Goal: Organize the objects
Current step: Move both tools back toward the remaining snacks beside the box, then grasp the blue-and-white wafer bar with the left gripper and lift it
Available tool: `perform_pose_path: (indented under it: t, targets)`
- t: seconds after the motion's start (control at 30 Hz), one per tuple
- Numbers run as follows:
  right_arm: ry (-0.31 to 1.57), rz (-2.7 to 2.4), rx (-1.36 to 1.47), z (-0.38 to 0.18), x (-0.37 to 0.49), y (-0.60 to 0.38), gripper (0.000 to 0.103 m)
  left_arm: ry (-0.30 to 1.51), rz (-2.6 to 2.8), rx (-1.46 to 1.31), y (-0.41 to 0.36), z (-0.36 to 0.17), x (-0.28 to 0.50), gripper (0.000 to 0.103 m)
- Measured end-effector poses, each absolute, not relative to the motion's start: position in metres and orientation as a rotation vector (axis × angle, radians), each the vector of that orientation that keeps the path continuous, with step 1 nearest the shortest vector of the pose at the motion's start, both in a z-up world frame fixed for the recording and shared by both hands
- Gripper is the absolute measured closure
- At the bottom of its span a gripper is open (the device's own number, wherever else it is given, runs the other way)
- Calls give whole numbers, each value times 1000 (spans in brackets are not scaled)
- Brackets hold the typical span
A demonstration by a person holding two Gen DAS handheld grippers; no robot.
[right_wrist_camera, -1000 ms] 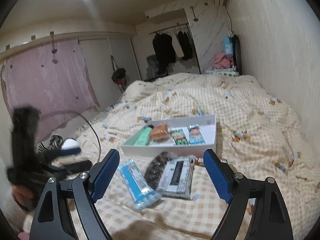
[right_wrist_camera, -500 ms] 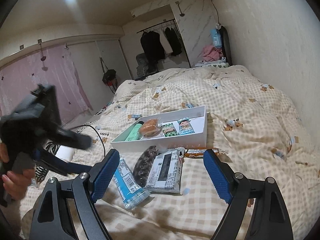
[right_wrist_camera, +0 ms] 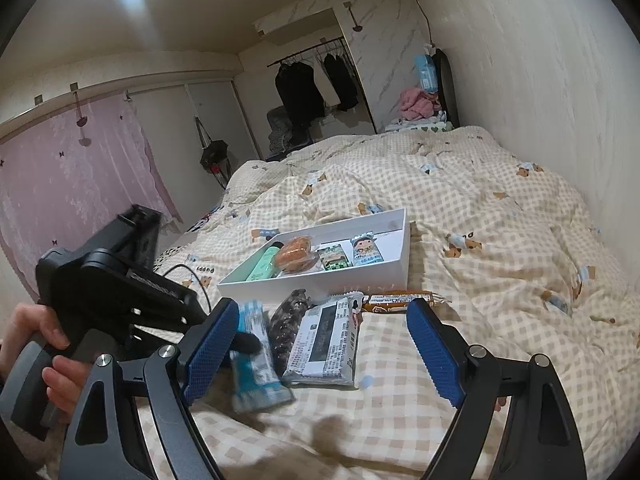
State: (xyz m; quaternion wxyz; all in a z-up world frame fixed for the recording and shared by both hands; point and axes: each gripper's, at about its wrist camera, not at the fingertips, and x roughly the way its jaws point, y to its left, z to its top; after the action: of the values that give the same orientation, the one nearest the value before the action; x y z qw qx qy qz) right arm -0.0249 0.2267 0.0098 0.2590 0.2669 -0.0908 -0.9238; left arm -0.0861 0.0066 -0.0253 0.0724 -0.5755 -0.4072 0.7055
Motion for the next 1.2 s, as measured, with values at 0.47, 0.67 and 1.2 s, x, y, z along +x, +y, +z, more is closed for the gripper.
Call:
perform_pose_path:
  t: [0.47,0.67,1.2]
  targets:
    - [-242,-2505,724,13,-24,228,16,-590,2201,-1747,-10,26,-82,88]
    - [-253,-2503,727,13,-23,227,16,-599,2163,-1858,-24,-1,-92,87]
    - [-253,-2503,727,13,-23,227,16,-830,2158,-1934,-5,-37,-116,26]
